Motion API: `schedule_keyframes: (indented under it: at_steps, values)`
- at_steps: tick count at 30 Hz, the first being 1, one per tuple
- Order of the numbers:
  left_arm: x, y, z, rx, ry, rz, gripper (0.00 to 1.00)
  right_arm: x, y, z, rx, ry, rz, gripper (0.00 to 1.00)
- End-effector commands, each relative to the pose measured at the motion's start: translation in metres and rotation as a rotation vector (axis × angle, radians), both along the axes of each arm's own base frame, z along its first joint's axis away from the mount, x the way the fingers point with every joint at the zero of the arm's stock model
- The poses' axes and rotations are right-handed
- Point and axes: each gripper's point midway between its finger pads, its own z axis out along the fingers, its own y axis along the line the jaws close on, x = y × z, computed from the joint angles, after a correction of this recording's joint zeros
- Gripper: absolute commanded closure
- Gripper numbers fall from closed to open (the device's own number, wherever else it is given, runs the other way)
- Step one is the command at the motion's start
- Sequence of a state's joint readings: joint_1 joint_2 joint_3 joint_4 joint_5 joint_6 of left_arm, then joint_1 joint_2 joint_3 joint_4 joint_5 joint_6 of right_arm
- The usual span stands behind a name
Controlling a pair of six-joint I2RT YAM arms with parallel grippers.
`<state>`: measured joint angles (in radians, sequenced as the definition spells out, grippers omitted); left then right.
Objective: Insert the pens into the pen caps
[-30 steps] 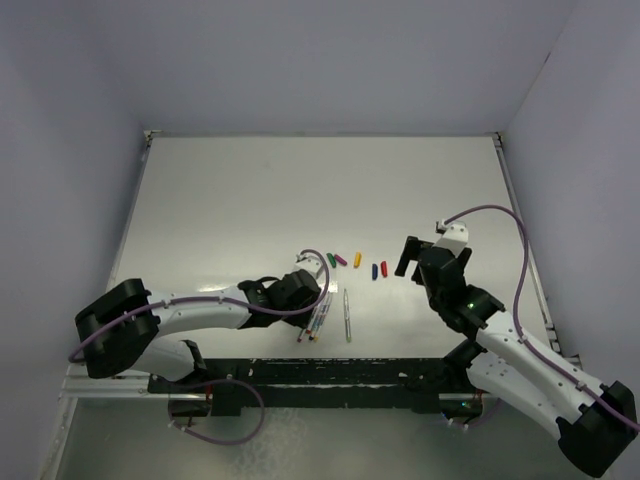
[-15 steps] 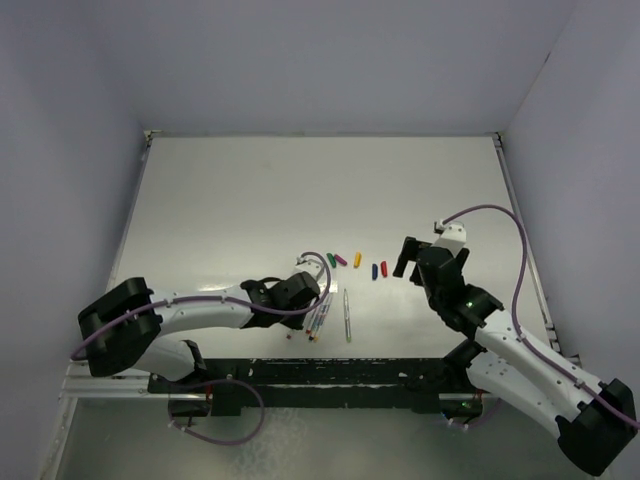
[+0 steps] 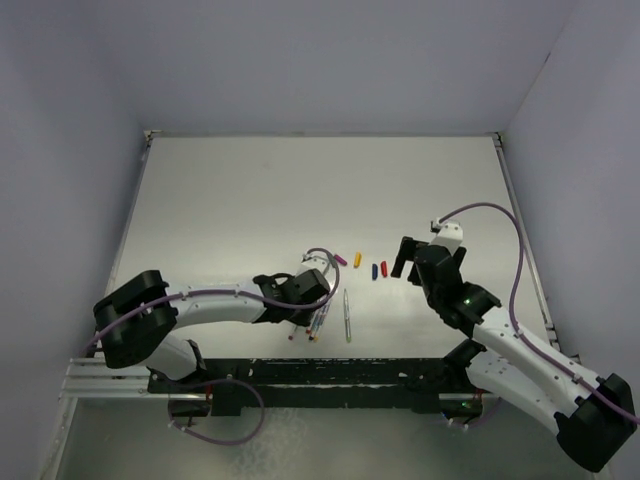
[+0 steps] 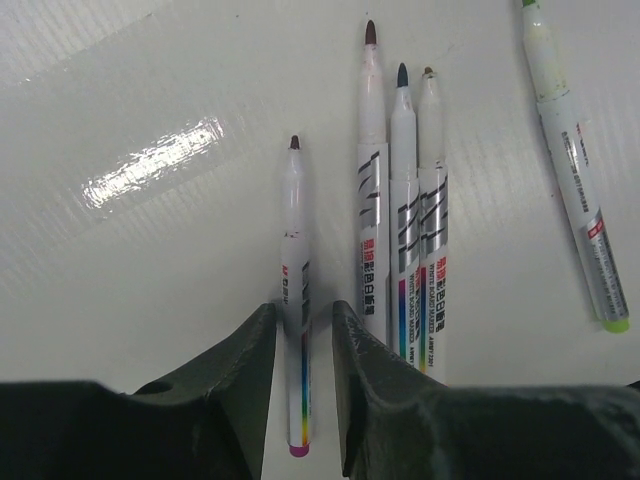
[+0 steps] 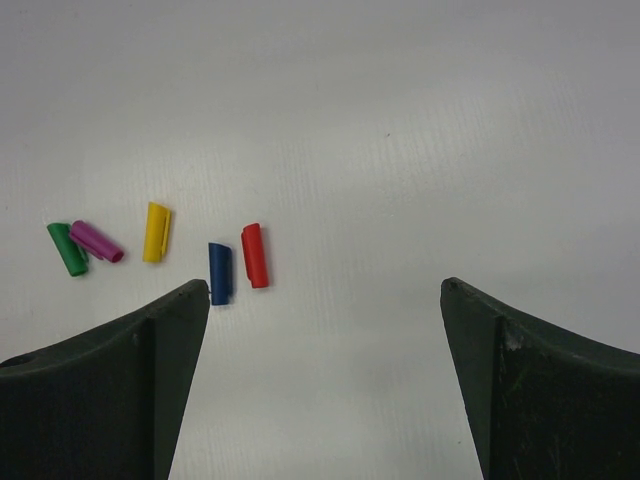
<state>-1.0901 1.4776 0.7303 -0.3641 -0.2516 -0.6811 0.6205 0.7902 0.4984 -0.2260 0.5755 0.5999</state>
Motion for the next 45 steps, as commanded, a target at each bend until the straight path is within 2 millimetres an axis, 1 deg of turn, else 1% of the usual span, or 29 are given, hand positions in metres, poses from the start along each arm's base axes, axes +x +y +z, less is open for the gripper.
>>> schedule_keyframes:
  at_steps: [1, 8, 9, 13, 14, 18, 19, 22, 24, 27, 29, 32, 33, 36, 37, 39, 40, 41, 45]
  values:
    - [-0.014, 0.027, -0.023, 0.151, 0.071, 0.053, 0.67, 0.011, 0.007, 0.026, 0.039, -0.062, 0.005, 0.00]
    - [-0.020, 0.041, -0.031, 0.213, 0.103, 0.109, 0.72, 0.011, 0.006, 0.027, 0.030, -0.064, 0.007, 0.00]
    - [-0.026, 0.043, -0.035, 0.232, 0.132, 0.109, 0.75, 0.011, 0.006, 0.028, 0.030, -0.066, 0.007, 0.00]
    - [-0.037, 0.044, -0.038, 0.237, 0.163, 0.099, 0.80, 0.012, 0.006, 0.029, 0.031, -0.068, 0.008, 0.00]
    - [-0.039, 0.044, -0.038, 0.235, 0.169, 0.098, 0.83, 0.011, 0.006, 0.028, 0.031, -0.067, 0.008, 0.00]
    - [-0.046, 0.045, -0.041, 0.234, 0.194, 0.099, 0.98, 0.011, 0.006, 0.027, 0.031, -0.065, 0.006, 0.00]
    - [-0.048, 0.046, -0.041, 0.235, 0.198, 0.097, 1.00, 0.014, 0.008, 0.030, 0.040, -0.077, 0.005, 0.00]
    - [-0.050, 0.043, -0.041, 0.221, 0.203, 0.072, 1.00, 0.017, 0.013, 0.027, 0.042, -0.072, 0.022, 0.00]
    - [-0.047, 0.041, -0.038, 0.209, 0.186, 0.068, 1.00, 0.019, 0.018, 0.025, 0.029, -0.057, 0.044, 0.00]
    - [-0.036, 0.037, -0.023, 0.169, 0.120, 0.081, 1.00, 0.025, 0.024, 0.018, -0.014, -0.017, 0.078, 0.00]
    - [-0.026, 0.031, -0.005, 0.111, 0.059, 0.086, 1.00, 0.030, 0.030, 0.015, -0.036, 0.002, 0.108, 0.03]
    - [-0.013, 0.021, 0.024, 0.016, -0.035, 0.070, 1.00, 0.038, 0.046, 0.014, -0.049, 0.008, 0.183, 0.07]
    - [-0.009, 0.018, 0.033, -0.015, -0.066, 0.060, 1.00, 0.041, 0.051, 0.014, -0.049, 0.006, 0.210, 0.09]
    - [0.000, 0.015, 0.059, -0.090, -0.146, 0.047, 1.00, 0.050, 0.067, 0.015, -0.062, 0.005, 0.280, 0.30]
    - [0.001, 0.013, 0.065, -0.111, -0.164, 0.036, 1.00, 0.053, 0.072, 0.014, -0.069, 0.012, 0.302, 0.39]
    - [0.004, 0.008, 0.079, -0.167, -0.201, 0.009, 1.00, 0.060, 0.082, 0.015, -0.079, 0.024, 0.344, 0.47]
    - [0.005, 0.006, 0.086, -0.197, -0.219, 0.004, 1.00, 0.063, 0.087, 0.010, -0.090, 0.041, 0.365, 0.50]
    - [0.006, 0.004, 0.091, -0.221, -0.234, 0.003, 1.00, 0.066, 0.093, 0.009, -0.090, 0.046, 0.388, 0.50]
    - [0.010, -0.001, 0.102, -0.304, -0.278, 0.012, 1.00, 0.077, 0.121, 0.004, -0.074, 0.064, 0.503, 0.50]
